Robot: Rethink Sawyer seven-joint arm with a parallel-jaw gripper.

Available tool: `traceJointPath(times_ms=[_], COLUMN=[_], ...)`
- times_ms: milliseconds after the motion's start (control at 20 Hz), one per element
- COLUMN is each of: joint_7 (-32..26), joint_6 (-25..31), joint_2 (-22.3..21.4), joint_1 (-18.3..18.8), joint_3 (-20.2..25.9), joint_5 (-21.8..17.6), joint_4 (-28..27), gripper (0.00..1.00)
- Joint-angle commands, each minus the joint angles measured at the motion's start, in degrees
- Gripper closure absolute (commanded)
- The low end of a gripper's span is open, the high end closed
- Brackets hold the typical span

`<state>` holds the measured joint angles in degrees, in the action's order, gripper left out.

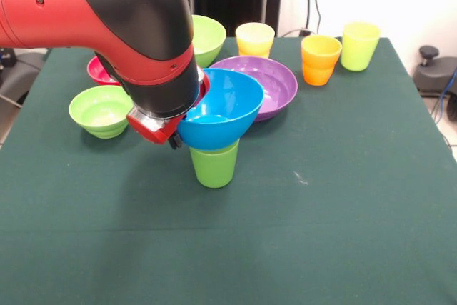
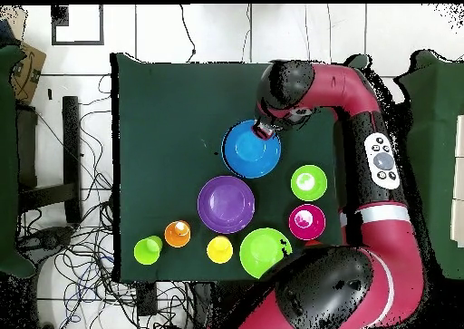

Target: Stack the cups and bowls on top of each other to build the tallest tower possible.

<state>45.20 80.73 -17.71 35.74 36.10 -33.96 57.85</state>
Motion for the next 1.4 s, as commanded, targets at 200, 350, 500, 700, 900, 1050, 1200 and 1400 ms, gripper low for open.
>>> traceJointPath(times_ms=[200, 350, 500, 700, 900, 1050, 1200, 1400], joint_7=[-11.7, -11.0, -10.8, -11.0, -10.8, -10.6, -10.7, -10.9], joint_6=[-7.9, -6.2, -3.8, -2.1, -0.4, -0.1, -0.2, -0.4], joint_2=[1.1, 1.2, 1.5, 1.8, 1.5, 1.2, 0.8, 0.6], joint_1=[-0.6, -1.1, -1.7, -2.2, -2.8, -3.0, -2.7, -2.4], joint_3=[1.9, 1.8, 1.7, 1.7, 1.6, 1.6, 1.5, 1.5], joint_5=[-2.7, -2.2, -1.8, -1.7, -1.6, -1.4, -1.2, -1.1], joint_4=[1.0, 0.3, -0.9, -1.8, -2.6, -2.4, -1.8, -1.4], gripper=[1.00, 1.00, 1.00, 1.00, 1.00, 1.00, 1.00, 1.00])
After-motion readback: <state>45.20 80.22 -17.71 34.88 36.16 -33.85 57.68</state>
